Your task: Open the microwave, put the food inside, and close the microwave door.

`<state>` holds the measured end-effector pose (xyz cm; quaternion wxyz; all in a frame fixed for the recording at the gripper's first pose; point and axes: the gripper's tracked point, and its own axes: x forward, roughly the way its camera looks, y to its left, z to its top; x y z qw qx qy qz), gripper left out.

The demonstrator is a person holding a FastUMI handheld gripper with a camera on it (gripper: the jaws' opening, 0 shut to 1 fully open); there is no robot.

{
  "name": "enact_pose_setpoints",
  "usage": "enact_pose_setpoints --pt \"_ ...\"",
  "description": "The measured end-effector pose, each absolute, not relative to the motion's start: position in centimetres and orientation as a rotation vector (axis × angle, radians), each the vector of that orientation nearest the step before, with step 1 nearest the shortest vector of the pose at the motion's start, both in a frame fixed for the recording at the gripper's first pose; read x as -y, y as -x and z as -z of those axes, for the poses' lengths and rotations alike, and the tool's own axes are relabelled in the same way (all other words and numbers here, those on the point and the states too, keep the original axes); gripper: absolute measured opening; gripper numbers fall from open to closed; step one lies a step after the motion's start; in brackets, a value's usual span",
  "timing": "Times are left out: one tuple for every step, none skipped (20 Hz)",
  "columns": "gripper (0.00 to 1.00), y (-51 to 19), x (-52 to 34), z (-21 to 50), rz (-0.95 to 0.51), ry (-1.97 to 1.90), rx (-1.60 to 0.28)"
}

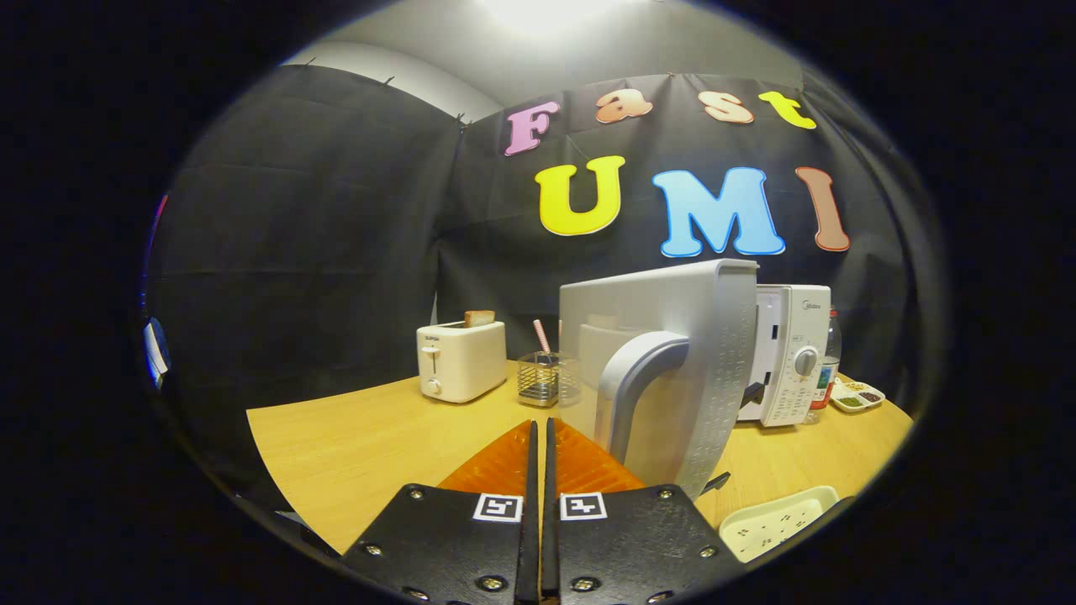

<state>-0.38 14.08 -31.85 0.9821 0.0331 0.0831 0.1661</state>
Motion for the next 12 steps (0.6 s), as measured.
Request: enact_pose_setpoints --pt "0.02 -0.4 -12.6 31.8 -0.309 -0.056 -0.169" --pt "0.02 -1.2 -11.5 31.7 -0.289 -0.048 -0.171" --pt "0.02 -2.2 -10.3 31.6 -0.270 -0.049 -0.174" --pt "0.02 -3.0 -9.2 31.4 -0.254 -0.047 -0.176" --pt "0.02 -3.9 -8.2 31.2 -0.235 -0.043 -0.175" --pt "0.02 -5.0 -6.9 31.1 -0.207 -0.038 -0.173" --pt "0.02 -6.1 -5.8 31.0 -0.182 -0.033 -0.174" --pt "0.02 -7.1 -4.8 31.0 -0.158 -0.026 -0.176" --pt "0.02 -8.1 -3.8 31.0 -0.135 -0.018 -0.177" --pt "0.02 -9.0 -3.0 31.1 -0.114 -0.010 -0.176" --pt "0.02 -10.0 -2.2 31.1 -0.094 -0.002 -0.174" --pt "0.02 -11.0 -1.4 31.3 -0.073 0.003 -0.180"
